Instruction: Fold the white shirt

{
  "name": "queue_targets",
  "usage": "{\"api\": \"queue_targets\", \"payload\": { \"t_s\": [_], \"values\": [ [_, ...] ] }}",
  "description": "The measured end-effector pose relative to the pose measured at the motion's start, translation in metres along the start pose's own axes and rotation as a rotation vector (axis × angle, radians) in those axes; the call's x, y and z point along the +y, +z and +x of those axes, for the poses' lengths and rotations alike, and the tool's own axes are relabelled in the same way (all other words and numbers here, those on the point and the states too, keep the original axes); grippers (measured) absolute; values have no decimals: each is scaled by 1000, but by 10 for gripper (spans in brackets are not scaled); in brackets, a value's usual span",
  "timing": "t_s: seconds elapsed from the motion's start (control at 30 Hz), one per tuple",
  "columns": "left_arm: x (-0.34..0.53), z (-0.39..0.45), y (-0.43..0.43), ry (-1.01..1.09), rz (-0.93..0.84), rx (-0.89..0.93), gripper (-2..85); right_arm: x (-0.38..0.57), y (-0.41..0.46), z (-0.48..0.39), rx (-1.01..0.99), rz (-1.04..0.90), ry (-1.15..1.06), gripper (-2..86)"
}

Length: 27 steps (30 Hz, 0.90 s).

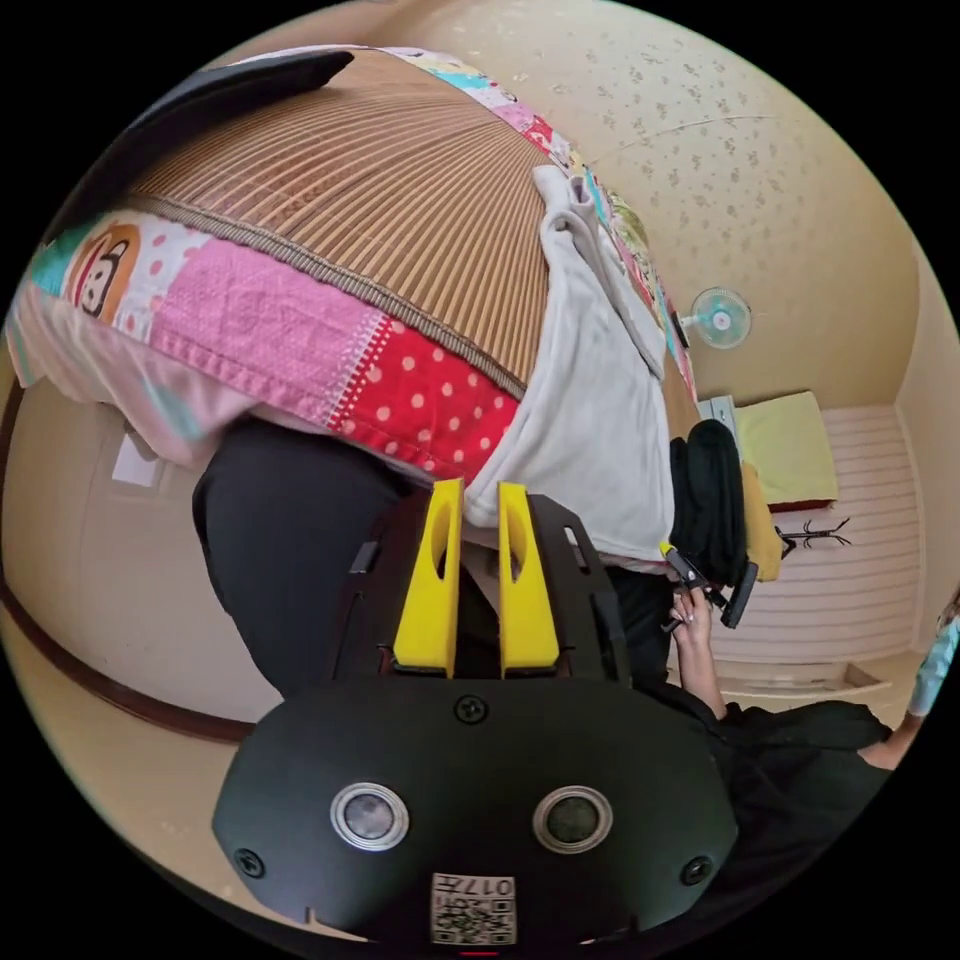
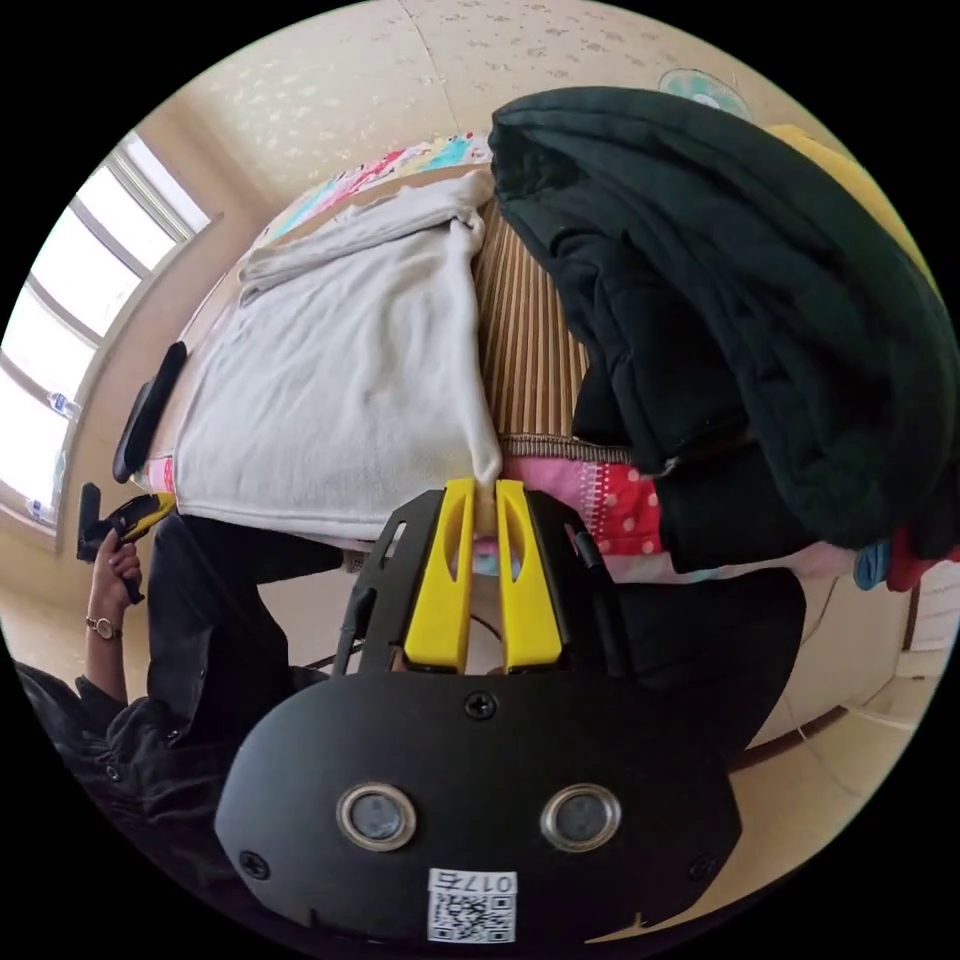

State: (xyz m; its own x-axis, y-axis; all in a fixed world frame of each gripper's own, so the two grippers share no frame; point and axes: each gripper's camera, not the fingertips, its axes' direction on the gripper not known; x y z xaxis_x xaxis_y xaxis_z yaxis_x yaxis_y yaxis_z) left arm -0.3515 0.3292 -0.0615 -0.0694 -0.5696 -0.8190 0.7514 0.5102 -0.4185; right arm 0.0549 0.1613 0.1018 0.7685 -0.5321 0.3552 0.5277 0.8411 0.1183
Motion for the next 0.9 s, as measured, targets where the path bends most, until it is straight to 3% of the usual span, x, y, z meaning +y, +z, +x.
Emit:
{"api": "queue_targets", "payload": {
  "t_s": [0.13,0.37,0.53,0.63,0.9],
  "values": [
    [-6,3,-30,65,82,59,120,-2,-32,20,-88,55,51,114],
    [-37,8,1,107,-167,96,139,-17,-39,34,-95,-20,26,131],
    [-31,22,25,227,-307,-135,119,-21,-61,31,-76,-38,-6,129],
    [-29,25,24,256,-305,-158,99,-19,-70,44,-122,-45,23,112],
    [-13,-18,-10,166,-280,106,54,-9,-100,73,-140,-80,27,95]
  ]
}}
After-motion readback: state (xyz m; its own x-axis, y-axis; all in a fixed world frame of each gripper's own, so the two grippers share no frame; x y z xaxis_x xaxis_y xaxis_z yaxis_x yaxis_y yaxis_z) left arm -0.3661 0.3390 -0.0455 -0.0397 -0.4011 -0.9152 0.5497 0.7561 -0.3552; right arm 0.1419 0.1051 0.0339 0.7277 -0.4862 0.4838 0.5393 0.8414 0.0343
